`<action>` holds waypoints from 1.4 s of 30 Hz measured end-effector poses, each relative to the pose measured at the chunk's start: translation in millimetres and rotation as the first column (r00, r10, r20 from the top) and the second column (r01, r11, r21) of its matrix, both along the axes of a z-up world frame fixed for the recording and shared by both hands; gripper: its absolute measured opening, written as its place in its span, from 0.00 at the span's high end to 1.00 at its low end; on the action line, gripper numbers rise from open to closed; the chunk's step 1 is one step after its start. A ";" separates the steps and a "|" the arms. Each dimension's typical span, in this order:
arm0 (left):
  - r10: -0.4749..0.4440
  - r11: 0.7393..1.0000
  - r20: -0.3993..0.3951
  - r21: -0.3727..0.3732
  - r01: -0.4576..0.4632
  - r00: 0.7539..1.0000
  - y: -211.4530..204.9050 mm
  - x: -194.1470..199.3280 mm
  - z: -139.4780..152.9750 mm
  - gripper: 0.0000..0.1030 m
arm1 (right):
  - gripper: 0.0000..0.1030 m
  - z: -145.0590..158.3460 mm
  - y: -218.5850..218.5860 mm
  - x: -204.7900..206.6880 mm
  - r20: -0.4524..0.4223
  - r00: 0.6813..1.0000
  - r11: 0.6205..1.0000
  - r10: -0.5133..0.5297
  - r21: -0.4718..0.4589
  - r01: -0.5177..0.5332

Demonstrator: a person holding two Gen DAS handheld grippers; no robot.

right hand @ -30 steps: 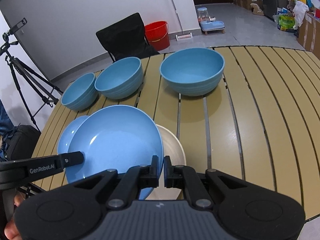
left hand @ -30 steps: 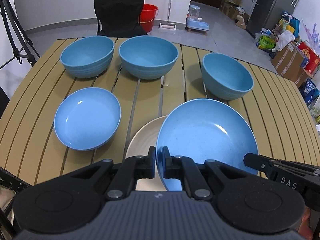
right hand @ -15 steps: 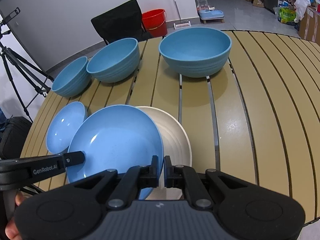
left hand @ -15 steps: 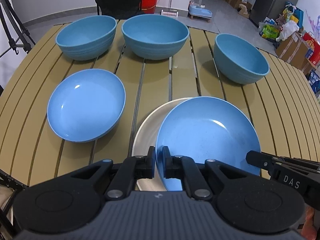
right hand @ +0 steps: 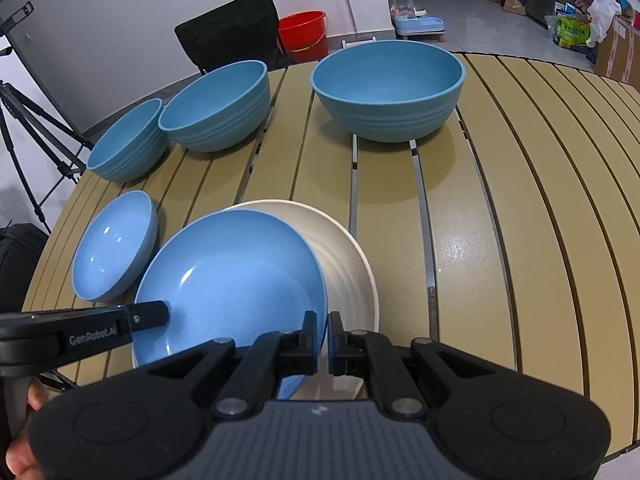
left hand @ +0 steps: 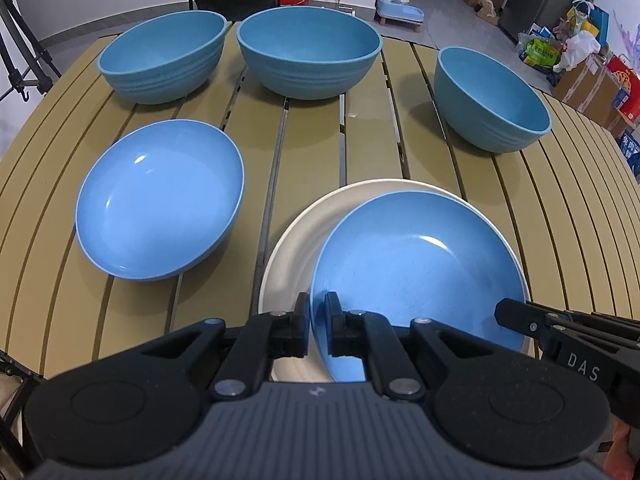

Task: Organize plates and bowls
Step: 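Lower the held blue plate onto the cream plate with both grippers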

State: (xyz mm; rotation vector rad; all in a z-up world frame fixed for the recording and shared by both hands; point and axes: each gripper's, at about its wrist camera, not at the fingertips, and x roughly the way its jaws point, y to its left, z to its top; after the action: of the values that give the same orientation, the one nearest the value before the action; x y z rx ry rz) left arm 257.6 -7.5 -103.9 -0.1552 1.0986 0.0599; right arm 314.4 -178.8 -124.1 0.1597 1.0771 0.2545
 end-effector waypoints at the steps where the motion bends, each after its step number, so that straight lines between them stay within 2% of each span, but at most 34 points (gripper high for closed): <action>1: 0.000 1.000 -0.003 -0.001 0.000 1.000 -0.1 0.2 -0.8 0.92 | 0.96 -0.4 0.0 0.0 -0.001 1.000 1.000 0.000 -0.001 0.000; 29: 0.000 1.000 -0.028 0.005 0.000 1.000 0.8 4.2 -12.5 0.92 | 0.95 -8.9 5.2 4.7 -0.019 1.000 1.000 0.001 -0.015 -0.002; 42: 0.001 1.000 -0.026 -0.009 -0.002 1.000 3.5 4.3 -14.9 0.91 | 0.91 -11.8 5.9 5.9 -0.028 1.000 1.000 0.003 -0.014 -0.003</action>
State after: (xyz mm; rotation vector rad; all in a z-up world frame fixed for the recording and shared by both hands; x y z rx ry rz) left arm 261.9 -4.1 -118.8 -0.1641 1.1249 0.0581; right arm 320.3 -172.8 -135.9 0.1495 1.1065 0.2478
